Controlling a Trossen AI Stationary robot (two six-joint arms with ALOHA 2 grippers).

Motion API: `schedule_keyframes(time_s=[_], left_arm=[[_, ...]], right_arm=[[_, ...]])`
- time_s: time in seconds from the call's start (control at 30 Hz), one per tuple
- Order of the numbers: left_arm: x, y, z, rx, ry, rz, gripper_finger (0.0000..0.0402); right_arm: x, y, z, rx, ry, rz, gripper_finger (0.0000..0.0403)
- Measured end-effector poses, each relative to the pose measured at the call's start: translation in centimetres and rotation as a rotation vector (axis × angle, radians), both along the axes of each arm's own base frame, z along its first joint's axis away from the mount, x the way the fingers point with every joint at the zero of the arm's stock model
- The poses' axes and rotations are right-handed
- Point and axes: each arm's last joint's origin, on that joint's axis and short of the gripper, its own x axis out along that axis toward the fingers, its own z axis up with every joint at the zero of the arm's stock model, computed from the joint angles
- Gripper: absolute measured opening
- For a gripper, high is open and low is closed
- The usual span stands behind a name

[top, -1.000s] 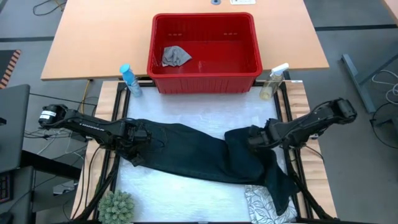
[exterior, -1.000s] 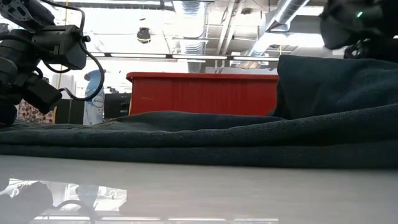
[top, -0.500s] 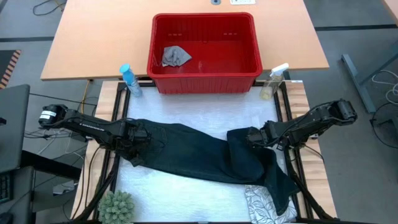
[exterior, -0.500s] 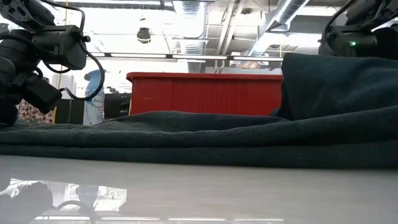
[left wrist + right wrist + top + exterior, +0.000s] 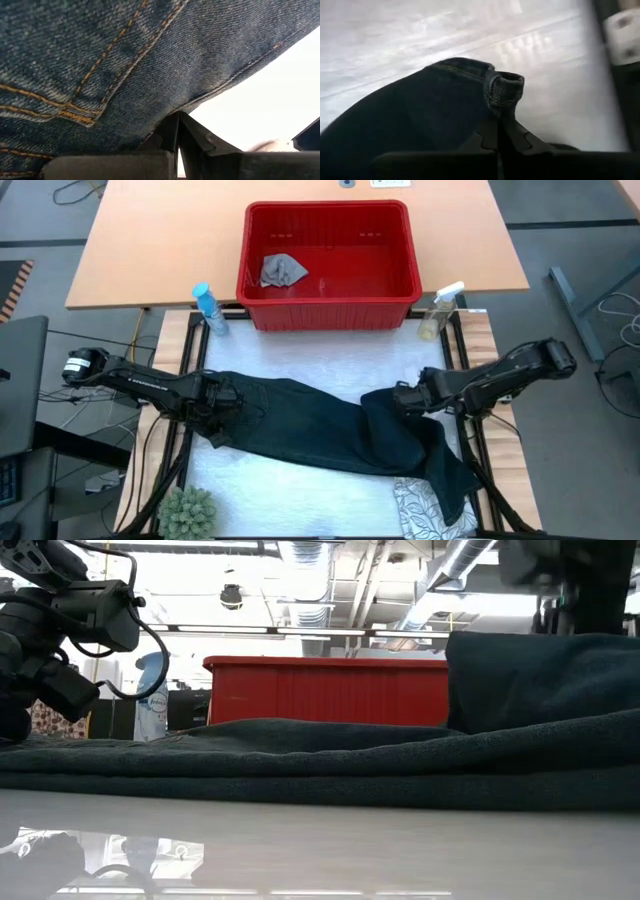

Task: Fold laundry
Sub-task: Fold the dark blue pants

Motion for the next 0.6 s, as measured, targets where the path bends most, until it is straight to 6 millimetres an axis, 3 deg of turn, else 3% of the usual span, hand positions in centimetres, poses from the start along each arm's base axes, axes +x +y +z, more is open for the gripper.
schedule_keyframes(time_s=[0.23, 0.47, 0.6], left_arm=[[0.0, 0.0, 0.0, 0.009, -0.013, -0.022, 0.0000], [0.0, 0.0, 0.0, 0.008, -0.019, -0.032, 0.0000], [0.0, 0.0, 0.0, 0.001, -0.026, -0.044, 0.0000]], right_arm=[[-0.5, 2.4, 5.8, 0.015, 0.128, 0.036, 0.0021], [-0.2, 6.0, 7.4, 0.163, 0.105, 0.068, 0.0021], [0.1, 8.1, 7.9, 0.163, 0.084, 0.071, 0.0021]])
